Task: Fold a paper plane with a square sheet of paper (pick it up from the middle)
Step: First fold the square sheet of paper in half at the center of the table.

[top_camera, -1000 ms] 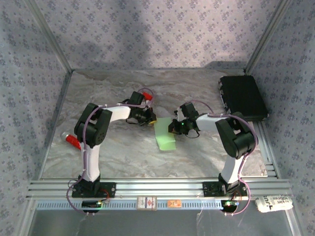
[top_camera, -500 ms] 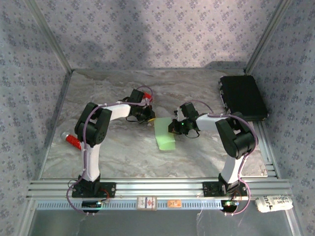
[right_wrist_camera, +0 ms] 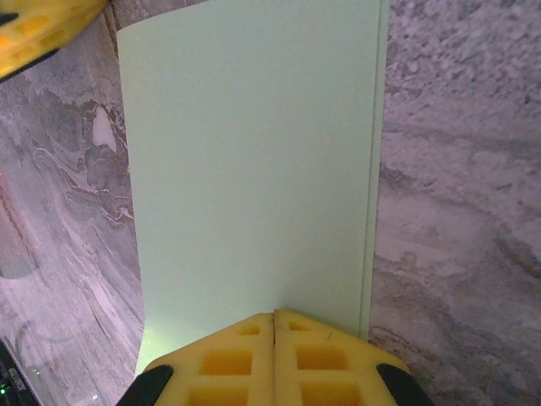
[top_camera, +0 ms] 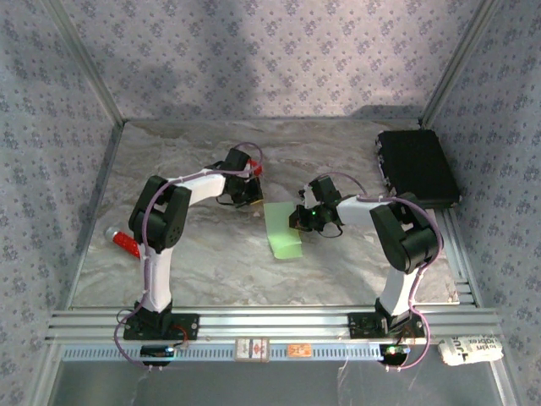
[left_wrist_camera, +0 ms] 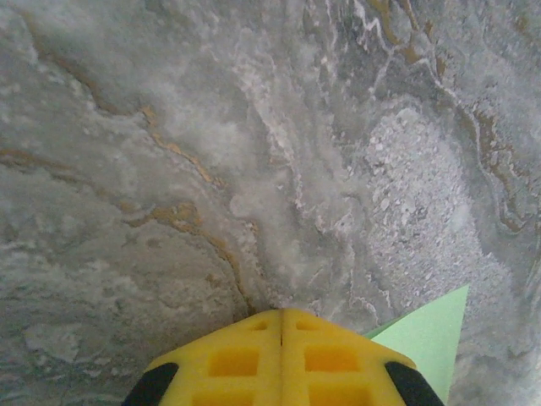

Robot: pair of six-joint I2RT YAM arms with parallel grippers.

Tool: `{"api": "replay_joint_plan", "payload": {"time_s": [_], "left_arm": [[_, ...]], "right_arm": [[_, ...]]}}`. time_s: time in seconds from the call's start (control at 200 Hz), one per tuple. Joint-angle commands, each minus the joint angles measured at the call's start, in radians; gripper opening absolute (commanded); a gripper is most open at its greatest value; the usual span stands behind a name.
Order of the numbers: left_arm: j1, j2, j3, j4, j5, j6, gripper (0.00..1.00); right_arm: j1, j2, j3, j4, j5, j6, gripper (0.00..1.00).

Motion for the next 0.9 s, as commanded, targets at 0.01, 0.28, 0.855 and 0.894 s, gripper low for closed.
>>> {"api": "replay_joint_plan", "payload": {"time_s": [0.01, 0.28, 0.855, 0.894], "left_arm": [[-0.037, -0.075, 0.003, -0.055, -0.030, 0.028, 0.03], [-0.089, -0.221, -0.131, 0.037, 0.068, -0.030, 0.05], [-0.170, -0.239, -0.417, 0.323, 0.330, -0.211, 0.05], [-0.170, -0.236, -0.426, 0.318, 0.333, -0.206, 0.05]], "right_arm": [[-0.002, 0.039, -0.054, -0.133, 0.111, 0.003, 0.00], [0.001, 0.031, -0.056, -0.113, 0.115, 0.032, 0.00], [-0.001, 0.025, -0.046, -0.148, 0.120, 0.005, 0.00], [-0.001, 0.026, -0.047, -0.150, 0.118, 0.002, 0.00]]}}
